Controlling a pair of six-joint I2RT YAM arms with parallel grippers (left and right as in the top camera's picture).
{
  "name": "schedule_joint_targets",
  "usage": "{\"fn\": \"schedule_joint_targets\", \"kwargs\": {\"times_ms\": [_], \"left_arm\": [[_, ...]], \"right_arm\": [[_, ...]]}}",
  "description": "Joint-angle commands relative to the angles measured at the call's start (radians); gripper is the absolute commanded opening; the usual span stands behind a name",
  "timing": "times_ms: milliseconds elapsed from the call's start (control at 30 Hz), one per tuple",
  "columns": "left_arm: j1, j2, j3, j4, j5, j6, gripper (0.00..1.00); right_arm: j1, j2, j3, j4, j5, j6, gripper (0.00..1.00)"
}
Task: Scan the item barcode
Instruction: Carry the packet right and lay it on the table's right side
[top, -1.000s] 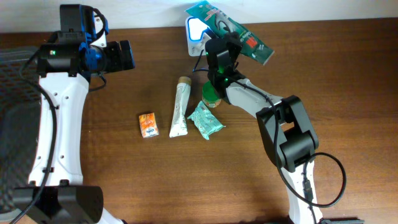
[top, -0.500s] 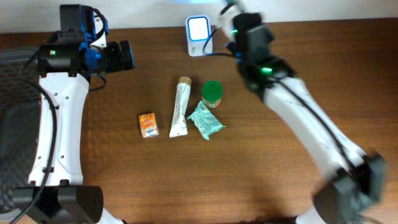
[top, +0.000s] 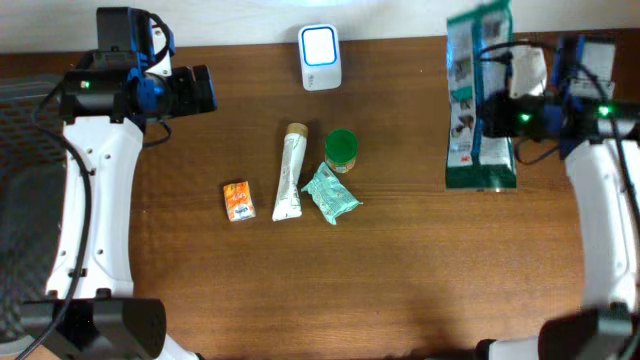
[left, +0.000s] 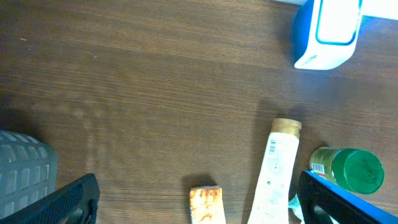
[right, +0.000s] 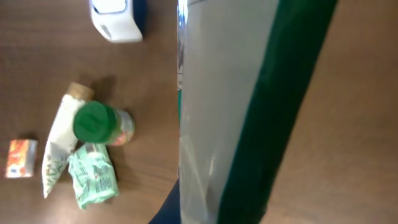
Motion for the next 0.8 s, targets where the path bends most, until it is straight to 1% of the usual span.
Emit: {"fn": "schedule_joint_targets", "kwargs": {"times_ms": [0,133,233,333,433,533,600,633,667,733,767], "left_arm": [[0.001,0.000,0.002,0.002,-0.003,0.006,0.99],[0.001,0.000,0.002,0.002,-0.003,0.006,0.99],[0.001,0.000,0.002,0.002,-0.003,0.006,0.99],[0.001,0.000,0.002,0.002,-0.003,0.006,0.99],[0.001,0.000,0.002,0.002,-0.003,0.006,0.99],[0.001,0.000,0.002,0.002,-0.003,0.006,0.99],[0.001,0.000,0.002,0.002,-0.003,0.006,0.99],[0.001,0.000,0.002,0.002,-0.003,0.006,0.99],[0.001,0.000,0.002,0.002,-0.003,0.006,0.99],[0.001,0.000,0.002,0.002,-0.003,0.006,0.99],[0.001,0.000,0.002,0.002,-0.003,0.006,0.99]], "right_arm": [[-0.085,0.131,-0.063,-0.005,-0.167,-0.045,0.04],[-0.142,0.295,-0.069,-0.005,-0.167,-0.044,0.04],[-0.183,0.385,-0.069,-0.006,-0.166,-0.044,0.04],[-0.233,0.434,-0.069,-0.006,-0.166,-0.044,0.04],[-0.303,0.443,-0.069,-0.015,-0.154,-0.034,0.04],[-0.369,0.443,-0.069,-0.021,-0.139,0.036,0.04],[-0.396,0.443,-0.069,-0.031,-0.136,0.039,0.12],[-0.402,0.443,-0.069,-0.039,-0.135,0.039,0.21],[-0.402,0.443,-0.069,-0.042,-0.135,0.039,0.26],[-0.402,0.443,-0.068,-0.048,-0.135,0.039,0.32],[-0.402,0.443,-0.068,-0.048,-0.137,0.040,0.37]]}}
